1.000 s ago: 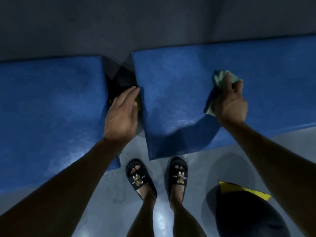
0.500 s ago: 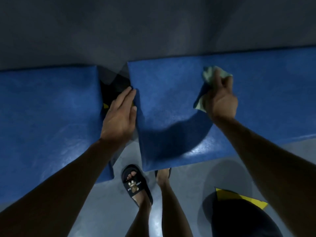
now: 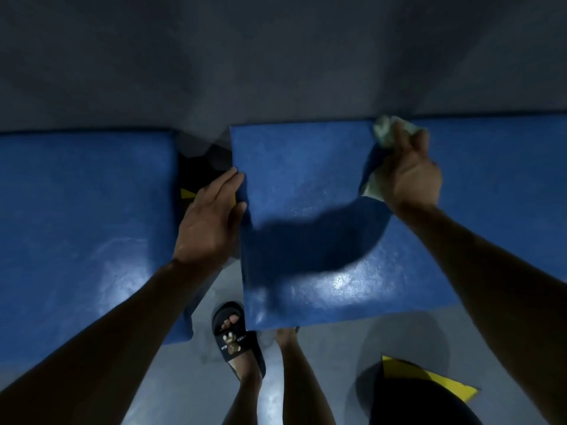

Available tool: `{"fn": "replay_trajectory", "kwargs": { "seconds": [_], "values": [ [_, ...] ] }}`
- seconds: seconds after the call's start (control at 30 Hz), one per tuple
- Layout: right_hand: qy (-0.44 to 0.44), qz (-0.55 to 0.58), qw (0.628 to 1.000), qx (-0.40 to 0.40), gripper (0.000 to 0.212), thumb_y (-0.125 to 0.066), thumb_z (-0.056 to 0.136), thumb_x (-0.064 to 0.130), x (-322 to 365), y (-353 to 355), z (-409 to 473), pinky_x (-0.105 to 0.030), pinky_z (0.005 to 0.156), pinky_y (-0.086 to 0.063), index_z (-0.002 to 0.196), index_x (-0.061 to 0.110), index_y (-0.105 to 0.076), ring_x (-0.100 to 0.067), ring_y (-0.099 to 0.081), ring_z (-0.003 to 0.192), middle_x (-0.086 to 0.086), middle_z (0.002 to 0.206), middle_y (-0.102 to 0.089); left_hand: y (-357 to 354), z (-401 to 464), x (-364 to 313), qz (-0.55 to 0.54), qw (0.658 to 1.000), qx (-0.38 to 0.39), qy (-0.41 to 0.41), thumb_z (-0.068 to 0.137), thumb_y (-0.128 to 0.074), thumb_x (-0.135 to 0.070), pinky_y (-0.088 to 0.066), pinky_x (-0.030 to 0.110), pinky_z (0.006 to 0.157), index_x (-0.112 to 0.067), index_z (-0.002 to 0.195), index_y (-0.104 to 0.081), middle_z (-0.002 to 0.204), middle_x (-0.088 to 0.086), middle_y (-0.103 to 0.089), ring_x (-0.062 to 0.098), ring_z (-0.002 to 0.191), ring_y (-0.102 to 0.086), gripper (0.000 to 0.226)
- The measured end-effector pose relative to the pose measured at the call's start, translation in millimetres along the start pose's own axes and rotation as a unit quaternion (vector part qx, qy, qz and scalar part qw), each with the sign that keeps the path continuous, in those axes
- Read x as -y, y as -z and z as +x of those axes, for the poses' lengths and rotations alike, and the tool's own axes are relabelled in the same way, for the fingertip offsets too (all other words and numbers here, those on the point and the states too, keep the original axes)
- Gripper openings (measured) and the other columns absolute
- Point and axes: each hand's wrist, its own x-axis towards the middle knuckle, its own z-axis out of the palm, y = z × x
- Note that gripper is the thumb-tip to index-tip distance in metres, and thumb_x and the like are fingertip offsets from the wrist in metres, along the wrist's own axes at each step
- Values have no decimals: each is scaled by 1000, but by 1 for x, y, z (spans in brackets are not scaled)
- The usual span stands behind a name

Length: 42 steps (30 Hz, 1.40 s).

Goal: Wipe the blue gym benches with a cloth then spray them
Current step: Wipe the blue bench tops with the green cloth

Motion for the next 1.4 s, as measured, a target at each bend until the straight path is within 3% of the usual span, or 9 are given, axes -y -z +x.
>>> {"fn": "replay_trajectory", "kwargs": {
  "seconds": [0.1,0.17,0.3,0.43,0.63,0.8,0.97,1.27,1.4],
  "values": [
    [-107,18,994,1,53,-44,99,23,31,-7,0,-44,79,-47,151,26,-39,-46,-63,95,-15,143,-47,-1,-1,0,-5,1000,-3,2,103,-38,-44,-40,49,112,-17,151,-40,159,1,-38,24,139,-44,55],
    [-51,31,998,20,50,-41,101,24,80,-21,-9,-41,75,-48,151,26,-40,-42,-67,93,-15,130,-62,0,-1,-3,-8,1000,-6,3,103,-39,-42,-41,48,111,-17,151,-41,159,0,-38,23,139,-45,54],
    [130,-2,992,10,54,-37,85,24,155,-33,-25,-29,51,-36,132,16,-63,-30,-61,54,-12,111,-67,-1,-1,-7,-3,1000,-15,19,103,-42,-38,-41,45,111,-18,149,-43,159,-2,-39,22,137,-46,50],
    [253,-45,966,11,56,-45,79,27,86,-16,2,-32,55,-51,132,22,-63,-32,-61,53,-12,120,-67,-1,-1,-7,-6,1000,-13,25,104,-40,-39,-41,39,109,-22,151,-40,160,-5,-36,21,135,-46,51],
    [8,2,1000,15,55,-37,88,33,51,-11,6,-45,71,-51,140,24,-53,-44,-64,77,-11,140,-51,-7,-3,-4,-32,999,-25,28,104,-40,-39,-40,38,110,-22,151,-40,161,-7,-35,16,139,-42,50],
    [266,-36,962,-42,53,-50,79,21,143,-37,-21,-30,51,-46,129,13,-64,-28,-57,53,-8,110,-68,-4,-6,-1,-37,998,-42,27,104,-41,-37,-40,42,111,-21,151,-42,157,-5,-41,20,138,-44,49],
    [463,-37,886,-8,59,-46,83,18,146,-34,-1,-36,60,-44,140,11,-56,-27,-58,60,-4,108,-64,5,-17,6,-57,991,-76,97,102,-33,-44,-40,34,108,-22,149,-41,152,-3,-46,19,134,-45,53],
    [500,-115,859,6,65,-36,76,11,179,-19,9,-40,79,-44,138,14,-55,-27,-62,90,-1,111,-64,12,-13,-9,-118,976,-139,122,105,-39,-29,-45,24,91,-25,139,-50,134,-6,-57,11,115,-58,36],
    [578,-93,810,30,52,-40,90,8,148,-15,-18,-41,78,-40,138,17,-56,-25,-53,91,0,106,-60,10,-20,-9,-114,975,-146,125,105,-41,-27,-50,30,90,-23,138,-52,131,-5,-59,12,112,-59,35]
  ]
}}
